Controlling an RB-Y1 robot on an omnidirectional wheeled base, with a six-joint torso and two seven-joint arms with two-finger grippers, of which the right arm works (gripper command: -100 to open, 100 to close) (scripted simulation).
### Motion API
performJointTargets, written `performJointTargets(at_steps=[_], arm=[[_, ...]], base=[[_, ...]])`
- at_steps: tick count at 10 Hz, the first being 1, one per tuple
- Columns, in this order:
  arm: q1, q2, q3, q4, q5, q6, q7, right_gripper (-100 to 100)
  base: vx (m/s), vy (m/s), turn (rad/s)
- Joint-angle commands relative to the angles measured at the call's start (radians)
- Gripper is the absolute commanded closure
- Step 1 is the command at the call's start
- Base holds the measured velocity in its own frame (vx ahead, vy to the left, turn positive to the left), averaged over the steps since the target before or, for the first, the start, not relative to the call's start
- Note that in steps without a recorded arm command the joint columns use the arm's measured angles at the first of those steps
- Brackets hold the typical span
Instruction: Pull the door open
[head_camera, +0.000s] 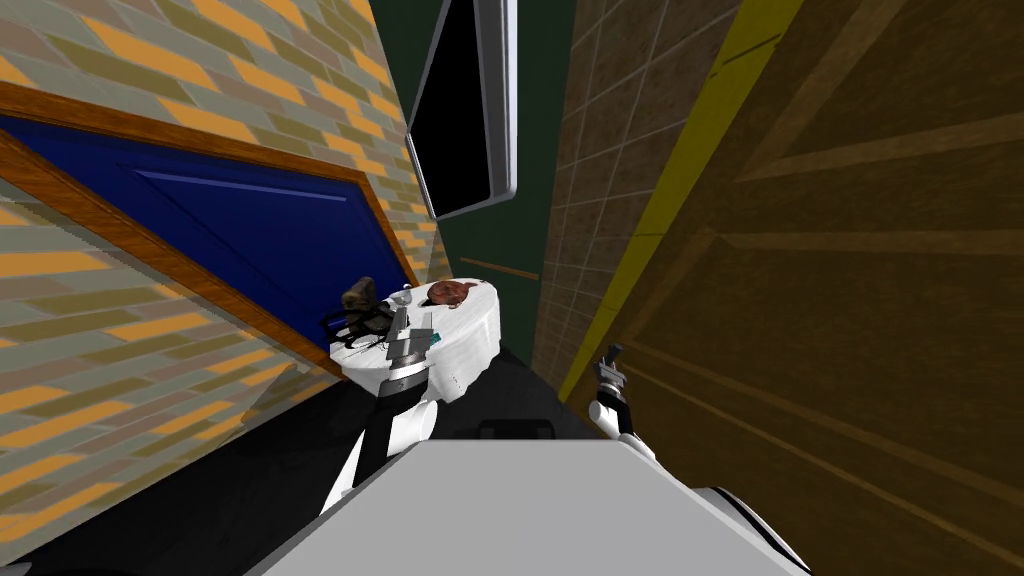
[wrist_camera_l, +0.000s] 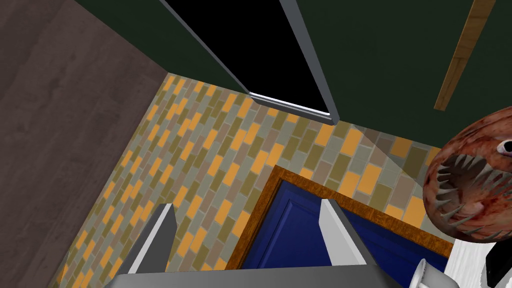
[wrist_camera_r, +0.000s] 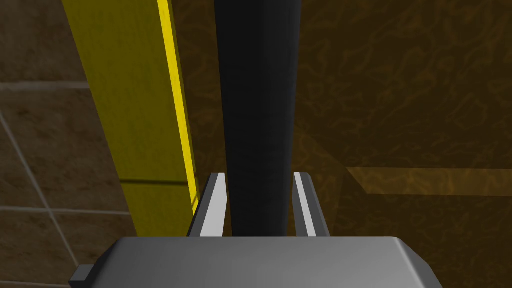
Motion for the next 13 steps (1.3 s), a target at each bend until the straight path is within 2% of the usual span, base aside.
performJointTargets(at_steps=[1, 4, 7, 8, 9, 10, 13], arm=[[0.007, -0.005, 0.01, 0.002, 0.006, 0.004, -0.012, 100], [0.018, -0.022, 0.042, -0.009, 0.028, 0.012, -0.05, 100], [0.032, -0.044, 0.08, -0.022, 0.055, 0.021, -0.097, 100], [0.036, -0.039, 0.07, -0.025, 0.047, 0.021, -0.081, 100], [0.039, -0.04, 0.093, -0.034, 0.061, 0.026, -0.094, 100], [0.04, -0.041, 0.098, -0.037, 0.064, 0.026, -0.096, 100], [0.043, -0.048, 0.142, -0.057, 0.09, 0.032, -0.118, 100]], base=[[-0.146, 0.103, 0.045], [-0.21, 0.079, 0.06], [-0.195, 0.017, 0.074], [-0.072, -0.013, 0.024], [-0.167, -0.024, 0.053], [-0.222, -0.006, 0.068], [-0.241, 0.013, 0.061]])
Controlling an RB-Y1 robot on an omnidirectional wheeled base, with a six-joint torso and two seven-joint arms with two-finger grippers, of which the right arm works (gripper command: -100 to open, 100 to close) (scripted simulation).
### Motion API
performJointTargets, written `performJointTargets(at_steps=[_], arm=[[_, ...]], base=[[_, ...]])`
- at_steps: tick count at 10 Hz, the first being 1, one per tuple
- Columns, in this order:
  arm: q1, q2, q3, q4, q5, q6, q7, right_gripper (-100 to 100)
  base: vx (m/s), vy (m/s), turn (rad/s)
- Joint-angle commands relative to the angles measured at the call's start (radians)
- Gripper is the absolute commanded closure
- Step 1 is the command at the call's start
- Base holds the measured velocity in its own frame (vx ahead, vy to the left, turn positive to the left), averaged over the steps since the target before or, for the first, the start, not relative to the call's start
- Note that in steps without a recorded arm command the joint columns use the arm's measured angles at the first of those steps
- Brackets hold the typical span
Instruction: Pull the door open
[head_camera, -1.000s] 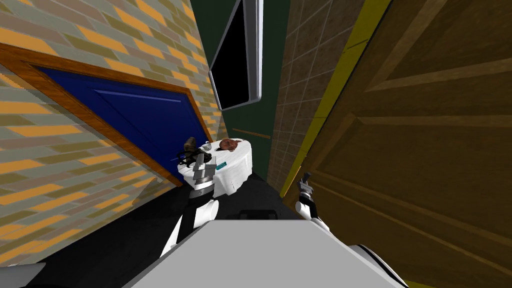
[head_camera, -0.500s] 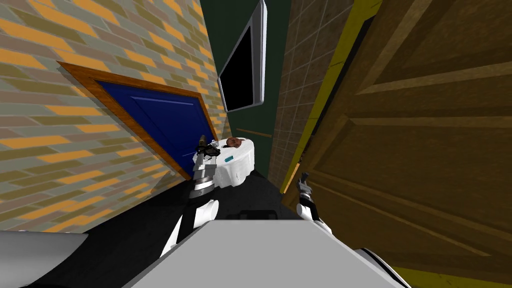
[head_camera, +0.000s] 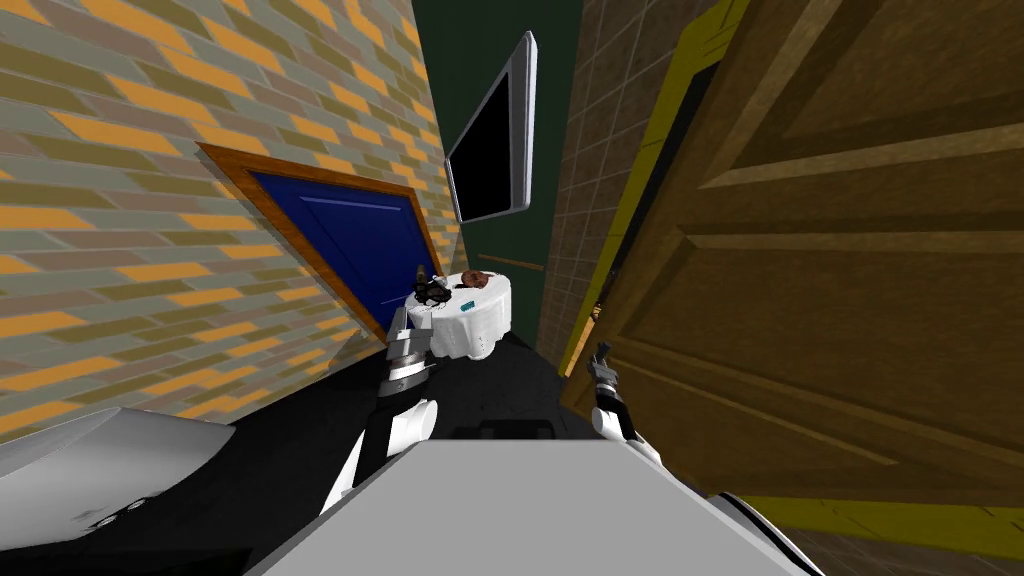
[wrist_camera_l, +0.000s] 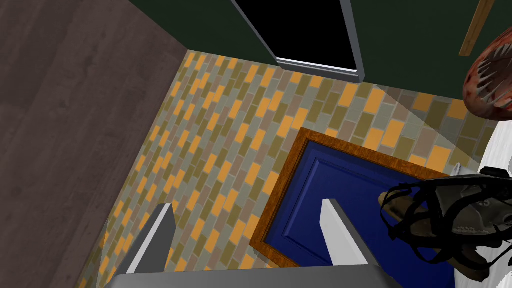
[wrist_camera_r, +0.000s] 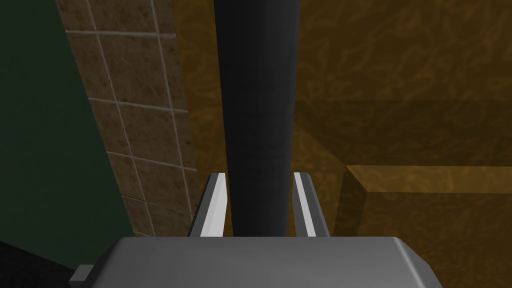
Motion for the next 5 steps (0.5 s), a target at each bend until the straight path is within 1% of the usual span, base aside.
performJointTargets(at_steps=[1, 3, 4, 5], arm=[[0.007, 0.002, 0.022, -0.019, 0.013, 0.007, -0.005, 100], [0.009, -0.002, 0.048, -0.031, 0.028, 0.01, -0.018, 100], [0.005, -0.002, 0.04, -0.02, 0.023, 0.006, -0.018, 100], [0.013, -0.012, 0.065, -0.029, 0.036, 0.006, -0.037, 100]], base=[[-0.261, -0.022, 0.056], [-0.238, -0.039, 0.067], [-0.114, 0.001, 0.03], [-0.168, -0.013, 0.1]])
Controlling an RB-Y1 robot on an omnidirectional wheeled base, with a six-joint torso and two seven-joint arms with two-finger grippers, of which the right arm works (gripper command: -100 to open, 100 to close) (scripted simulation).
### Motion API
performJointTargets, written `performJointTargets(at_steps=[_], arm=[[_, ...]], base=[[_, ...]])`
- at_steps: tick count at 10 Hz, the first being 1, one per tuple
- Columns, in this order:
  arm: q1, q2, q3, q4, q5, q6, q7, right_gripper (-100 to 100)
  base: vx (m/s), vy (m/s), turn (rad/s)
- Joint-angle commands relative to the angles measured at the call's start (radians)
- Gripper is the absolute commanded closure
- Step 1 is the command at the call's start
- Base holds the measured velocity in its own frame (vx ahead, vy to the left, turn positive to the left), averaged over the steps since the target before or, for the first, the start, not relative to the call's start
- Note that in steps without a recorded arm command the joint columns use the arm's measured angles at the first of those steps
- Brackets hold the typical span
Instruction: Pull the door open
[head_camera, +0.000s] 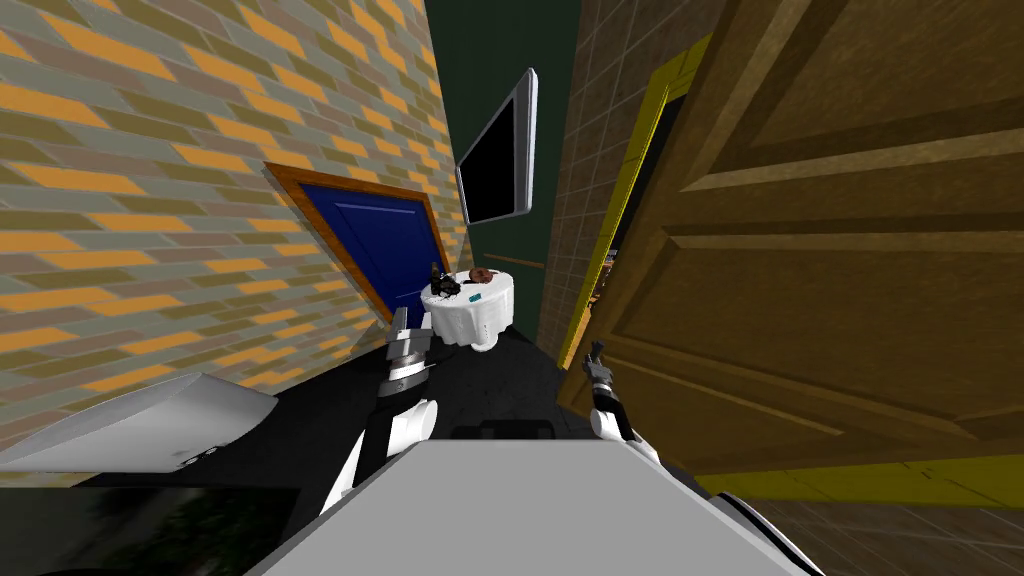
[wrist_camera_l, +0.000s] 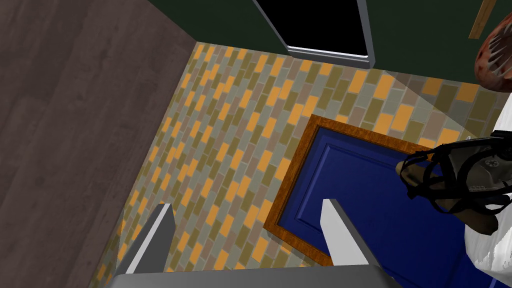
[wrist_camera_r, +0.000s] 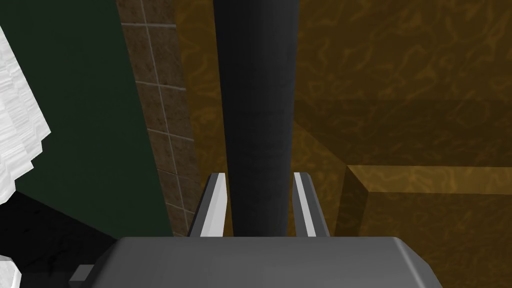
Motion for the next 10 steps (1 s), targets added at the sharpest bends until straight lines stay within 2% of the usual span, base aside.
performJointTargets(at_steps=[1, 7, 8, 10], arm=[[0.007, -0.006, 0.015, -0.01, 0.008, -0.001, -0.012, 100], [0.029, -0.044, 0.085, -0.038, 0.043, -0.009, -0.071, 100], [0.023, -0.04, 0.078, -0.029, 0.04, -0.011, -0.067, 100], [0.037, -0.06, 0.113, -0.04, 0.054, -0.021, -0.096, 100]], base=[[-0.206, -0.031, 0.086], [-0.222, -0.007, 0.071], [-0.107, -0.007, 0.026], [-0.198, -0.011, 0.091]])
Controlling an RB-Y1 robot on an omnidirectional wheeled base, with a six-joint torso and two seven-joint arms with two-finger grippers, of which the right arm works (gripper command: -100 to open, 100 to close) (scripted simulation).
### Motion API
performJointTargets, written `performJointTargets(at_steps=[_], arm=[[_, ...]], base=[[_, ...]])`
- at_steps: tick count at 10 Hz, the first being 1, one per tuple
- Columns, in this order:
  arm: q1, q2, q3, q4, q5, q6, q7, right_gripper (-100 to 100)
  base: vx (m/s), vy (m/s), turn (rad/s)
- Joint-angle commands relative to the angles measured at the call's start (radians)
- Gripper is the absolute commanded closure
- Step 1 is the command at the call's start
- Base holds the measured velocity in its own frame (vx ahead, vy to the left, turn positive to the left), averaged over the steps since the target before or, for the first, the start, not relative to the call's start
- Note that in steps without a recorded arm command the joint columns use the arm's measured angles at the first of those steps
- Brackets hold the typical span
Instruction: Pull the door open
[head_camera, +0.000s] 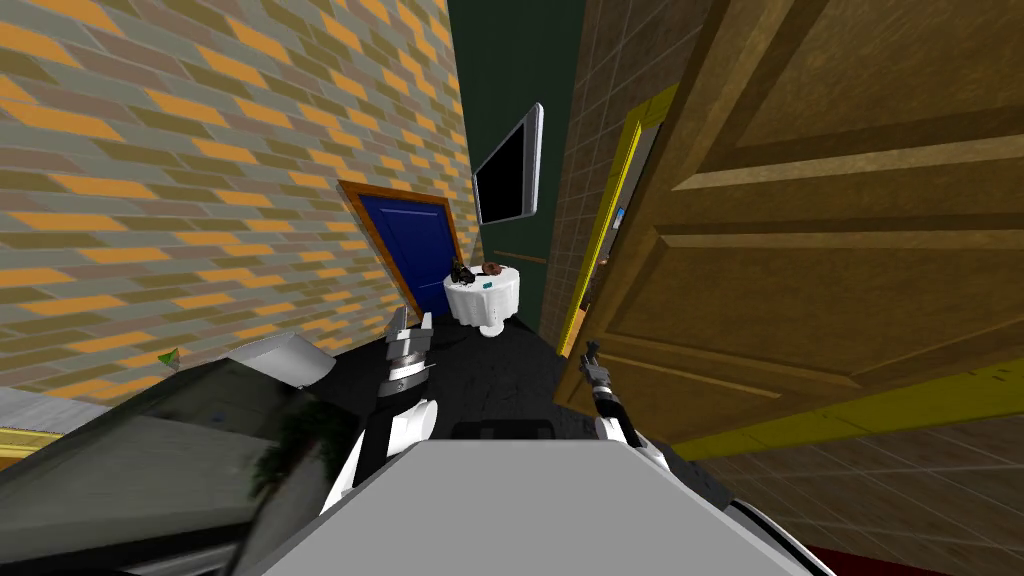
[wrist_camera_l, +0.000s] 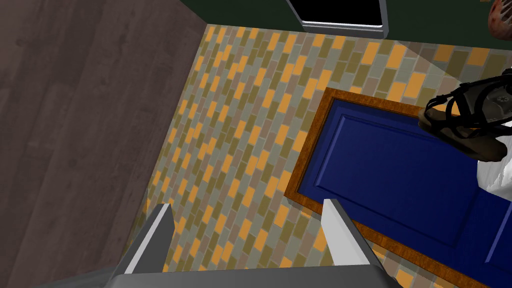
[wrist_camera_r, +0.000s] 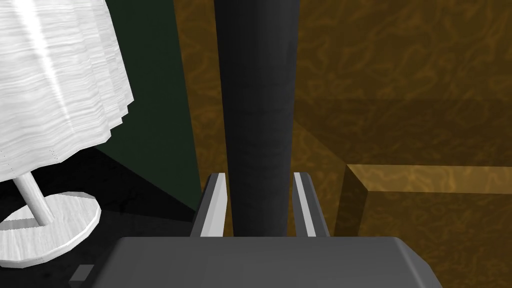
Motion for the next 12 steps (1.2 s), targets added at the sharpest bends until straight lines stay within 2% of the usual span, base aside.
performJointTargets(at_steps=[1, 6, 7, 12], arm=[[0.01, -0.012, 0.024, -0.005, 0.009, -0.007, -0.02, 100], [0.035, -0.056, 0.086, -0.03, 0.035, -0.031, -0.075, 100], [0.034, -0.053, 0.078, -0.036, 0.031, -0.023, -0.065, 100], [0.073, -0.106, 0.146, -0.046, 0.062, -0.079, -0.133, 100]], base=[[-0.196, -0.06, 0.088], [-0.229, -0.025, 0.078], [-0.095, -0.005, 0.013], [-0.192, -0.05, 0.104]])
